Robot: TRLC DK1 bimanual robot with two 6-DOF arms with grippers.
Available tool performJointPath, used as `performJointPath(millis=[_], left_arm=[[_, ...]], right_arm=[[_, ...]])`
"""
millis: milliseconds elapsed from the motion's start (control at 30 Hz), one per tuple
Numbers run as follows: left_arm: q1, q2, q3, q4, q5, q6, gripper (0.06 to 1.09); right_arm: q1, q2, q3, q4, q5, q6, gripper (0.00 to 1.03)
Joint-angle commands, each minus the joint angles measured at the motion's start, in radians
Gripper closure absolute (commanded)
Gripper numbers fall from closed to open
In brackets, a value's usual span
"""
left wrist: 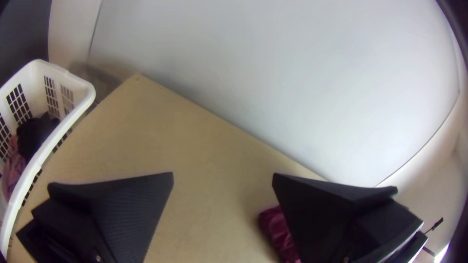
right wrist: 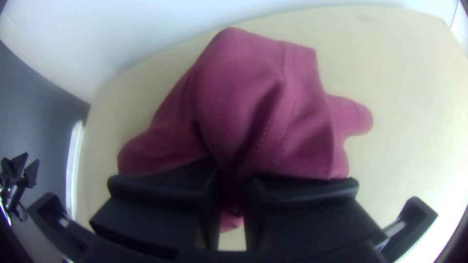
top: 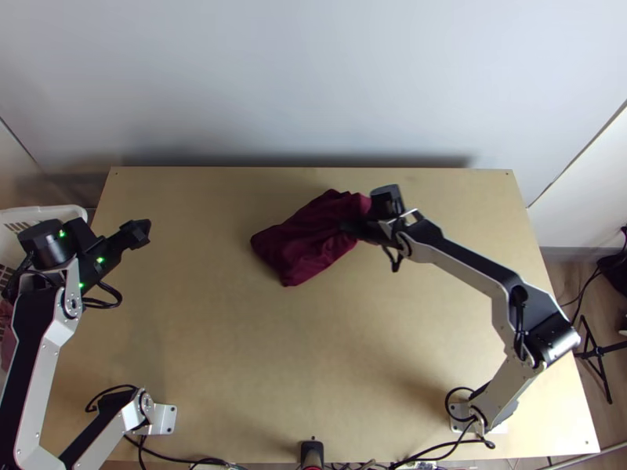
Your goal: Fold the t-shirt
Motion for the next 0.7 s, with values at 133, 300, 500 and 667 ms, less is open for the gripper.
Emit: performJointPath(millis=[133,300,500,667], left_arm=[[0.005,-0.041,-0.013,-0.007,0.021,-0.002,0.1],[0.009,-0.053,-0.013,-0.016,0.035,-0.002,0.1],[0.006,-0.053,-0.016,-0.021,0.037,-0.005,0.1],[-0.003,-0.053,-0.019,-0.024,0.038,-0.014,0.1]], right_arm=[[-0.229,-0.084,-0.069,0.003,0.022,-0.175,1.0],[-0.354,-0.123,-0.066,0.005,0.022,-0.235,1.0],[-0.499,-0.155,-0.033,0.003,0.011,-0.301,1.0],[-0.615,-0.146,-0.039,0.002,-0.007,-0.387,1.0]])
